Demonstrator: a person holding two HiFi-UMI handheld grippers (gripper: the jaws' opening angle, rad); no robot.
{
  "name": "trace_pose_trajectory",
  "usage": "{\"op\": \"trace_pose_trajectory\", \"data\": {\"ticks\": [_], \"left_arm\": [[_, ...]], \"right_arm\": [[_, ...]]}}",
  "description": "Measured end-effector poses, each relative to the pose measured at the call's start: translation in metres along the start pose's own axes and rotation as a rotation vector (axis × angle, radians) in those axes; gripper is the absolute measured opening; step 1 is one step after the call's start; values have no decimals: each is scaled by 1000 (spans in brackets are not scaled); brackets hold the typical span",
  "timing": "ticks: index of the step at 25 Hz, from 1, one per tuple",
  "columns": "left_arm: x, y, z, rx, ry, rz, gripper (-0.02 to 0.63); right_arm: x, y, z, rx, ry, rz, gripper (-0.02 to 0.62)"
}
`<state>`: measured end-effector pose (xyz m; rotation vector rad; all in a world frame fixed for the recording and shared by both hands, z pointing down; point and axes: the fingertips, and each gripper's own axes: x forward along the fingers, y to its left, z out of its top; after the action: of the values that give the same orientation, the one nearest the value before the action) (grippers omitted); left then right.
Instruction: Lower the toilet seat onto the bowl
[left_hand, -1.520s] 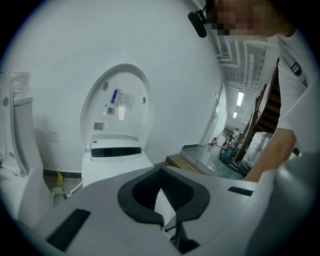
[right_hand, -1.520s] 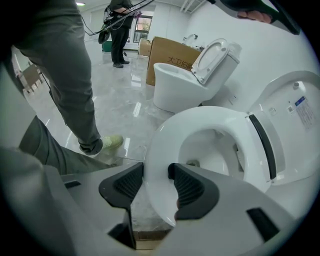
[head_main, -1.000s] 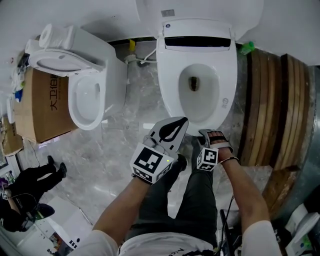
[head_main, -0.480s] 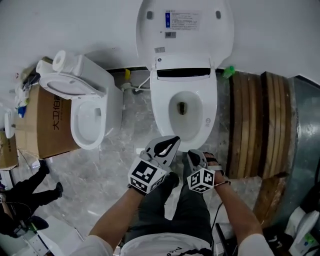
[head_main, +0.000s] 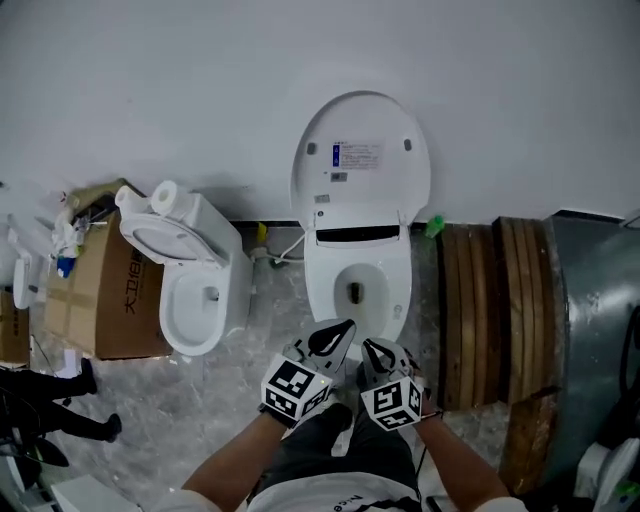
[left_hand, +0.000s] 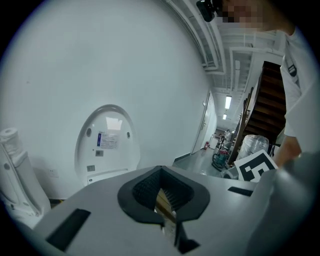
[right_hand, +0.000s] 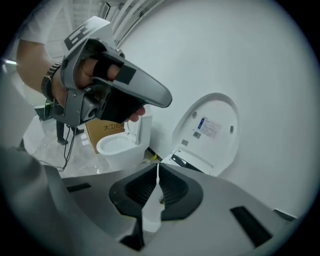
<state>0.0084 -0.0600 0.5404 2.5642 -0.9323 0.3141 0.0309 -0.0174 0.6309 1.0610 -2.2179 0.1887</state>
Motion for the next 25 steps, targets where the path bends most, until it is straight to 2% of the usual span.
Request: {"op": "trace_pose_trajectory", "data": {"ticks": [7, 16, 25], "left_arm": [[-31, -10, 68, 14, -56, 16, 8], [-62, -25, 124, 56, -93, 62, 8], [-82, -42, 178, 50, -162, 64, 8]], "right_arm": [[-47, -24, 87, 21, -105, -85, 26], [-94, -57, 179, 72, -261, -148, 20], [-133, -78, 230, 292, -393, -80, 18]]}}
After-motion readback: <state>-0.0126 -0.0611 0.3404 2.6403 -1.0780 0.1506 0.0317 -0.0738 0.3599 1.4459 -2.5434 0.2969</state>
